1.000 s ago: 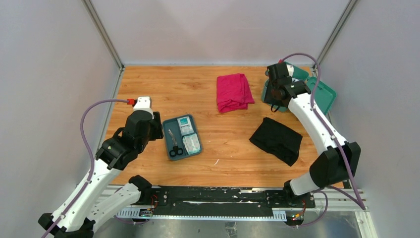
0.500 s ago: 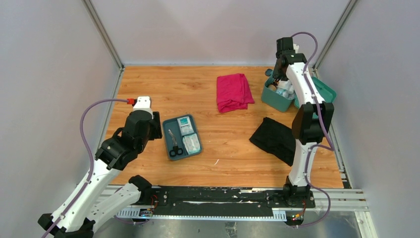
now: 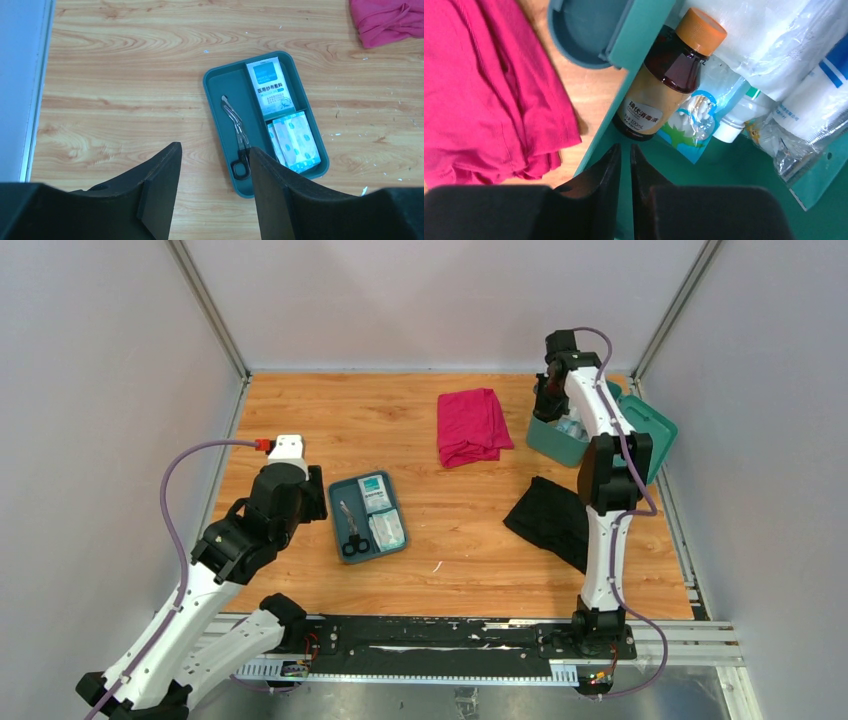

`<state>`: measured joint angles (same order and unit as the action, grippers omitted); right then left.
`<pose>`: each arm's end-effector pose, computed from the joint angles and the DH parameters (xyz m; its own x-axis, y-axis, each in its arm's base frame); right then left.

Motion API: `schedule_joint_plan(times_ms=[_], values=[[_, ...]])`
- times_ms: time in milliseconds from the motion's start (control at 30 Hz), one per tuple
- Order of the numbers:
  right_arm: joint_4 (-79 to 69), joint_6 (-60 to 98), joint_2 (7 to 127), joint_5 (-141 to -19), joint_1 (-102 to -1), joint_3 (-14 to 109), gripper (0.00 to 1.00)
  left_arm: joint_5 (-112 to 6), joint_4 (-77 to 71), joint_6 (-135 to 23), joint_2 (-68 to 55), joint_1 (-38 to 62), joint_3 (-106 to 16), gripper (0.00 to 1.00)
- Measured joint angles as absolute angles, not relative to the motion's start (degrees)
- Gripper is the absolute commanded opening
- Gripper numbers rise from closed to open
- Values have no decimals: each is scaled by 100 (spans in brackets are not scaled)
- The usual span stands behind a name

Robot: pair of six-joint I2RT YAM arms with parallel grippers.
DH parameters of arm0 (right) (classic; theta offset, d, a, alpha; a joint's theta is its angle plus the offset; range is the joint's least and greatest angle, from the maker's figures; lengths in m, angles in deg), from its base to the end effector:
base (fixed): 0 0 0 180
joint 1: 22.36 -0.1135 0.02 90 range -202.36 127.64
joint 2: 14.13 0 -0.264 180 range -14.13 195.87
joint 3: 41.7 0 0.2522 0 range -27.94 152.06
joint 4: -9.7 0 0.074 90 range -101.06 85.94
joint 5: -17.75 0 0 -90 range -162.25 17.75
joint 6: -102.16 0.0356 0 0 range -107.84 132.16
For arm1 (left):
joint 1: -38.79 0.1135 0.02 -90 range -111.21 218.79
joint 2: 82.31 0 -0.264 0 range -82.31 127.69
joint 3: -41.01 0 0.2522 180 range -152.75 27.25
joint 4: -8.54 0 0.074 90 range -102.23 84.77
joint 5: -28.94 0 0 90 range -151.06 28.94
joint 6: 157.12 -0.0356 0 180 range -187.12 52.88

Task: Organize the medicine kit

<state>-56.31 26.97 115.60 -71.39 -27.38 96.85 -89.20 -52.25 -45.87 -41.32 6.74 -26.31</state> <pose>0.4955 0.0430 0.2631 -0.8297 0.1837 -0.5271 0.1373 0.9824 0.1263 0.1222 -0.0567 0.3389 -0.4971 -0.0658 -0.8652 -0.0449 0.9977 -0.0501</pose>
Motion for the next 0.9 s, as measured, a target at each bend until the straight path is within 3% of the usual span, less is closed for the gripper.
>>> schedule_joint_plan(times_ms=[567,733,900], values=[[-5600,1727,10032,-8120,-3929,7445,15,-8916,-5210,-4589,-4114,674,-2607,58],[-5609,1571,9687,-7884,-4630,7139,20,-8916,-5210,-4589,-4110,674,-2598,58],[-5679,1884,9254,-6680,-5002,7034,30,-8916,-5210,-4589,-4108,674,-2598,58]])
